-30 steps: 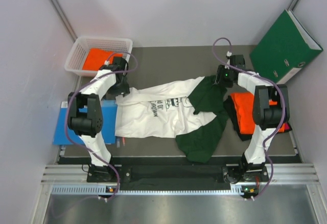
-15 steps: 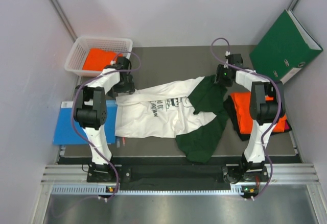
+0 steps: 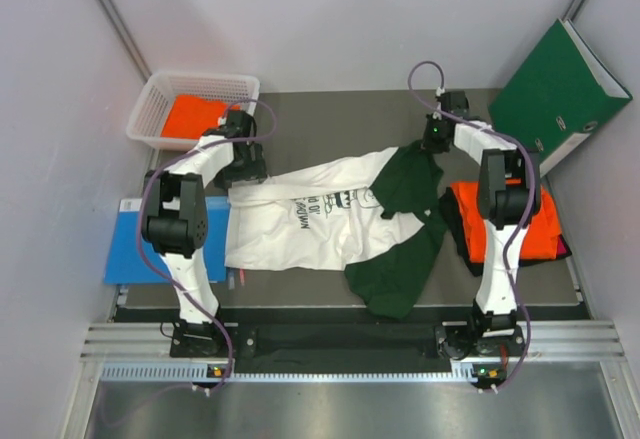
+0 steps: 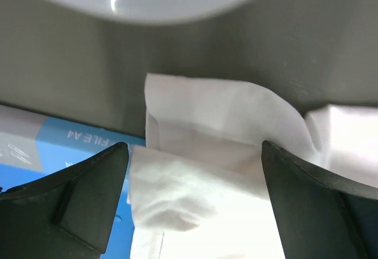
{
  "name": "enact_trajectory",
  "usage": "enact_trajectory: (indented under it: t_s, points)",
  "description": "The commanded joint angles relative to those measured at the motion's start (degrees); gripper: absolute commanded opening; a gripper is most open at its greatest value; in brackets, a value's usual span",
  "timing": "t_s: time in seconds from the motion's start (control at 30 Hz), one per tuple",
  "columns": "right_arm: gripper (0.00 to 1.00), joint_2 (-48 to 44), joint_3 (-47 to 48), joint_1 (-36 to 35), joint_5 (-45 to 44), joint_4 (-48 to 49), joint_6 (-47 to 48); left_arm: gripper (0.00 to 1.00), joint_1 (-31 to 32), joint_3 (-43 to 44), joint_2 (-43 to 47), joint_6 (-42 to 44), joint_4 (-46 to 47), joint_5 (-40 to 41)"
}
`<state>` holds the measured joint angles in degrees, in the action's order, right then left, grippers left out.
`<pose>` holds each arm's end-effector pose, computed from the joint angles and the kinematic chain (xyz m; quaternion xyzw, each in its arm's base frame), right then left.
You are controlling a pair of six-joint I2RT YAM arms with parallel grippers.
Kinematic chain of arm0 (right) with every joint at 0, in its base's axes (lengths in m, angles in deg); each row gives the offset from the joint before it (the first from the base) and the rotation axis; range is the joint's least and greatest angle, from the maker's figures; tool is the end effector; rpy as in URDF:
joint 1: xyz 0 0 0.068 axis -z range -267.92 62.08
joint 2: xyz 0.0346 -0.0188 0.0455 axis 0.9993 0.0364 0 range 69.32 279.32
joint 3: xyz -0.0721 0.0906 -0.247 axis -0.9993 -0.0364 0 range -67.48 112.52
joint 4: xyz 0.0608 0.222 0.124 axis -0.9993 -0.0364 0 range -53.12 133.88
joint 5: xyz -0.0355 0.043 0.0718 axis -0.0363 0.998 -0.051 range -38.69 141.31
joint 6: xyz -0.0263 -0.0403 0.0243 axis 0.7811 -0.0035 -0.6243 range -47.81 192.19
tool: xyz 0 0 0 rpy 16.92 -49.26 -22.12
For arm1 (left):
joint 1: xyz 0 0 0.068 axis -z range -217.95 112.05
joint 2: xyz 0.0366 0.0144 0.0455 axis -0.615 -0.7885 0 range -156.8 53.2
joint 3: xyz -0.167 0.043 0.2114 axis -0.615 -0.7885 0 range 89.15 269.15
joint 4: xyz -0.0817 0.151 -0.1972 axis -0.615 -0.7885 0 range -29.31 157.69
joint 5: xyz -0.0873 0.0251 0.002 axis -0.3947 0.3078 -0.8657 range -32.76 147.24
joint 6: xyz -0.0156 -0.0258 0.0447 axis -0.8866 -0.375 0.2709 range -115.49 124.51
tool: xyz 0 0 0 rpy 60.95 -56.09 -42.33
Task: Fold and stack the t-shirts
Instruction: Flatten the tshirt out
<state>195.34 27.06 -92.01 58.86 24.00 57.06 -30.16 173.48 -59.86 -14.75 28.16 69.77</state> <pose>0.4821 0.0393 0.1650 0.0688 0.9394 0.1163 0.3151 0.4047 -0.0476 0.1903 -0.1180 0.9692 0.0604 0.2074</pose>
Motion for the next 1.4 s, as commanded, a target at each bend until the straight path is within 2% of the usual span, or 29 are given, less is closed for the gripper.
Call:
enact_trajectory:
  t_s: [0.0, 0.23, 0.33, 0.5, 0.57, 0.6, 0.67, 0.7, 0.73, 0.8, 0.9, 1.07, 1.33, 1.37]
  points:
    - [0.00, 3.79, 9.06, 1.55, -2.19, -2.18, -0.50, 0.99, 0.91, -0.93, 8.36, 0.81, 3.84, -5.05]
    - [0.00, 11.26, 25.66, 3.66, -1.23, -4.11, -2.62, 0.99, 2.58, -2.24, 11.10, 1.60, 4.72, -6.73]
    - [0.00, 13.99, 29.89, 5.40, -1.31, -3.77, -2.79, 0.99, 2.93, -1.72, 10.31, 1.78, 4.46, -6.74]
    - [0.00, 14.78, 30.61, 5.68, 2.02, -1.74, -2.79, 0.99, 3.02, -0.40, 7.25, 1.43, 3.58, -4.72]
    - [0.04, 13.91, 29.04, 5.68, 4.22, -2.36, -2.97, 0.99, 3.02, 0.74, 5.92, 0.99, 3.58, -3.67]
    - [0.16, 13.21, 27.81, 5.68, 4.66, -2.36, -3.14, 0.99, 2.93, 1.27, 4.35, 0.90, 3.15, -3.75]
    - [0.31, 9.36, 21.24, 5.86, 6.50, -0.52, -3.85, 0.99, 2.93, 3.20, 2.06, -0.32, 2.35, -4.18]
    - [0.41, 7.60, 15.03, 5.94, 7.64, 0.79, -4.37, 0.99, 2.93, 3.55, 1.70, -0.68, 2.26, -4.62]
    - [0.43, 5.58, 11.49, 6.03, 8.35, 2.72, -5.25, 0.99, 2.84, 3.29, 1.44, -1.03, 2.87, -5.15]
    - [0.52, -0.49, 2.02, 6.03, 8.88, 8.52, -5.87, 0.92, 2.58, 1.55, 1.61, -2.18, 4.45, -6.90]
    - [0.57, -5.34, -3.47, 5.94, 9.32, 10.04, -6.22, 0.89, 2.58, 0.66, 1.35, -2.44, 7.01, -8.92]
    - [0.58, -6.22, -3.40, 5.94, 9.06, 6.70, -4.82, 0.99, 2.67, 2.68, 0.20, -2.88, 4.20, -7.62]
    - [0.59, -11.39, -5.68, 4.89, 9.24, 2.31, -4.29, 0.99, 2.67, -2.24, 6.70, -1.74, 3.85, -6.47]
    - [0.71, -12.28, -7.34, 4.72, 9.24, 1.78, -4.20, 0.99, 2.67, -3.03, 7.58, -1.56, 3.84, -6.04]
